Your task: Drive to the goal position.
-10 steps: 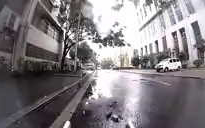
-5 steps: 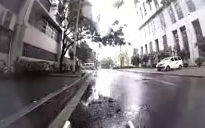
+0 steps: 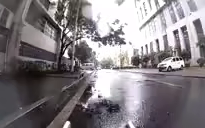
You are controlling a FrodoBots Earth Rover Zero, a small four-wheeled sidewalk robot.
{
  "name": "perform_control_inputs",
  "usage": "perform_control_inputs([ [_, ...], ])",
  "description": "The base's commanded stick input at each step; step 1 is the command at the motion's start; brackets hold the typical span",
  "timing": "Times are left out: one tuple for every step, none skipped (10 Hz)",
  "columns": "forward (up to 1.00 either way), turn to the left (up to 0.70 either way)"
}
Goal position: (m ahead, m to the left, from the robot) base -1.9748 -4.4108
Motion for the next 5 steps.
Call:
perform_control_inputs([
  [0.70,0.00],
  [0.70,0.00],
  [0.70,0.00],
  [0.70,0.00],
  [0.70,0.00],
])
